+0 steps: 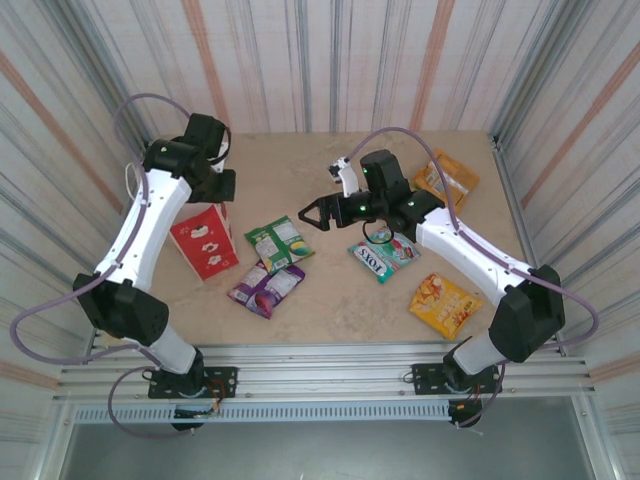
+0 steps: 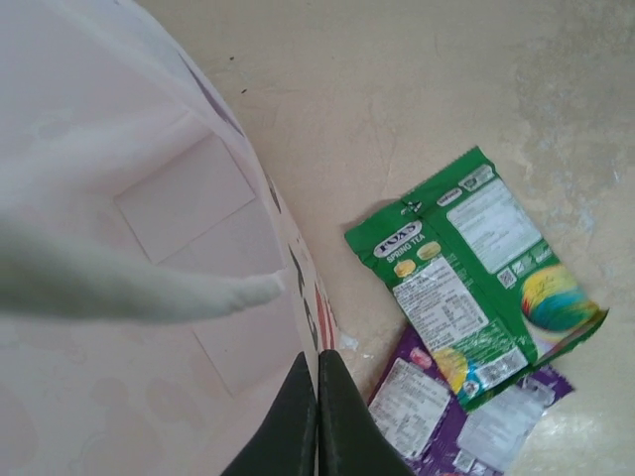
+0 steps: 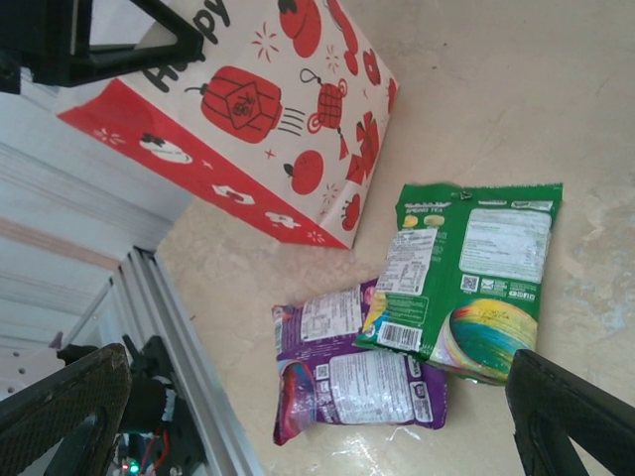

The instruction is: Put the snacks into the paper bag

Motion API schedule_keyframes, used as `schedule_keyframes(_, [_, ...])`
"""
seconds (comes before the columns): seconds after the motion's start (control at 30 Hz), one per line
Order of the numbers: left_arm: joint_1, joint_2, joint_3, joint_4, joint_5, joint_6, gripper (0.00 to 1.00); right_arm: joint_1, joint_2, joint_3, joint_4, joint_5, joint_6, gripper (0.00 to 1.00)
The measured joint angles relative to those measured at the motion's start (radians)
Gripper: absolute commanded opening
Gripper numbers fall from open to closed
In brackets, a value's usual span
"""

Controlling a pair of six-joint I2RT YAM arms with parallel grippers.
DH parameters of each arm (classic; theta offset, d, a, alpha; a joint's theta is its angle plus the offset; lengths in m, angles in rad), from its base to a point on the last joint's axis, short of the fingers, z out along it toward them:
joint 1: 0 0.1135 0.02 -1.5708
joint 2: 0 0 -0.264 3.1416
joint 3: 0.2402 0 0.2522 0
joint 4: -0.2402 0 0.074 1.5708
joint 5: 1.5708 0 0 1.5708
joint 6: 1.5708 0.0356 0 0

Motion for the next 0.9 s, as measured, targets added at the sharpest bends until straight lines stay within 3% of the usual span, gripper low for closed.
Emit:
schedule_keyframes(0.57, [0.000, -0.127, -0.114, -0.011, 0.152, 0.342, 0.03, 0.006, -0.050, -0.040, -0.023, 0.034, 0.002, 0.99])
schedule_keyframes(0.83, [0.000, -0.161, -0.158, -0.010, 0.146, 0.368, 0.15, 0.021, -0.050, -0.055, -0.023, 0.053, 0.010, 0.99])
schedule_keyframes(0.9, [0.000, -0.163, -0.162, -0.009, 0.131, 0.362, 0.26, 0.023, -0.051, -0.058, -0.023, 0.056, 0.016, 0.99])
